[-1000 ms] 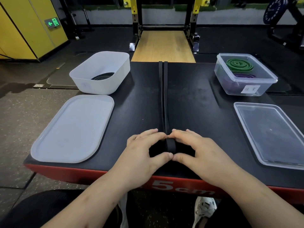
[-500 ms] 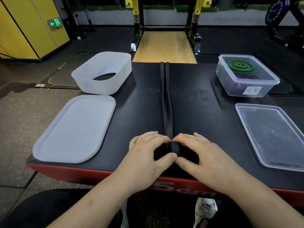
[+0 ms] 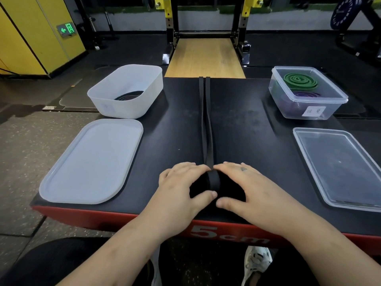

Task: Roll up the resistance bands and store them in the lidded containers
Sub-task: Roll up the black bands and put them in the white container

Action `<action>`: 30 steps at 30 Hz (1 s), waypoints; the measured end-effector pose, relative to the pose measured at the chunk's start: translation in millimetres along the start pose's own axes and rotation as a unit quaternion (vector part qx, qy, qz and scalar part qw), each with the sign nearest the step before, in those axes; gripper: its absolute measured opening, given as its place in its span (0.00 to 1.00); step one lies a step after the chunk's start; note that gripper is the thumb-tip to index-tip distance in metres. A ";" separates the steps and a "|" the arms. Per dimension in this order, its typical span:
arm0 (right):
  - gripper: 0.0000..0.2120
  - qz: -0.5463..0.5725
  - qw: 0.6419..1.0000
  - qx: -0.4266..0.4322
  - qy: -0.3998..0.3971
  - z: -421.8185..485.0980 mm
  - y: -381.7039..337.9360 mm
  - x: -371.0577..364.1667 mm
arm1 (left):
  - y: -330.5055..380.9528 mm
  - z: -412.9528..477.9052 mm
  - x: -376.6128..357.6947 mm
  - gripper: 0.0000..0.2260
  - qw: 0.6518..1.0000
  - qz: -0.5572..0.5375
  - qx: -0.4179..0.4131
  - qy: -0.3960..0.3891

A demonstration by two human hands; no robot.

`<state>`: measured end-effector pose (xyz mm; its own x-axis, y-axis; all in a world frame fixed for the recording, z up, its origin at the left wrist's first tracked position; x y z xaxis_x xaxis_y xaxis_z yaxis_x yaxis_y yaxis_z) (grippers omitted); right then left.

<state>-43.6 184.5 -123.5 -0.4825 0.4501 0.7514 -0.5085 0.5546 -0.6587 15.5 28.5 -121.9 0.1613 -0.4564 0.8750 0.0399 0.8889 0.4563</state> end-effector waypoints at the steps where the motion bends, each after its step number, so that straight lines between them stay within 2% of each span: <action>1: 0.33 0.002 1.000 -0.010 0.002 -0.2 0.3 0.2 | -1.9 0.0 0.7 0.21 1.000 -0.006 0.003 0.003; 6: 0.25 0.017 0.998 0.025 0.047 1.1 -6.2 5.0 | -2.5 -3.4 1.4 0.19 1.000 -0.021 -0.011 -0.002; 9: 0.25 0.016 0.999 0.046 0.005 -5.9 -3.8 0.8 | 1.6 -9.7 1.4 0.21 0.999 -0.015 -0.034 -0.019; 11: 0.21 0.032 0.998 0.054 -0.015 -10.2 -4.5 2.8 | 4.1 -12.4 -0.9 0.21 0.999 -0.013 -0.037 -0.033; 14: 0.12 0.114 0.991 0.022 0.060 -1.4 -0.6 23.5 | 4.9 -12.9 -0.3 0.21 0.999 -0.022 -0.030 -0.038; 16: 0.13 0.158 0.981 -0.038 0.108 11.6 8.7 31.5 | 4.4 -11.9 -0.8 0.21 0.998 -0.026 -0.022 -0.046; 20: 0.20 0.167 0.973 -0.109 0.116 36.7 12.4 15.4 | 3.4 -12.1 0.0 0.21 0.998 -0.032 -0.015 -0.050; 25: 0.22 0.166 0.970 -0.132 0.115 47.6 10.4 10.3 | 3.0 -12.0 -1.3 0.23 0.997 -0.030 -0.008 -0.068; 28: 0.19 0.244 0.955 -0.127 0.116 49.9 11.5 5.0 | 2.6 -12.4 0.2 0.23 0.998 -0.030 -0.011 -0.061; 30: 0.18 0.338 0.925 -0.114 0.129 50.1 11.0 6.0 | 2.3 -13.0 -0.4 0.22 0.998 -0.024 -0.012 -0.063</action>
<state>-87.8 158.3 -128.2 -0.4343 0.8837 0.1743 0.0247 0.2052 -0.9784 28.4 31.2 -123.3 0.0338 -0.4979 0.8666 0.0693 0.8662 0.4949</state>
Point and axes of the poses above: each hand's wrist, its own z-axis towards the middle knuckle, its own x-axis out of the back of the hand, y = z × x, the point moved 7 cm from there along z, towards the middle knuckle, and after that the axes turned 10 degrees about z, right-handed, at the moved point
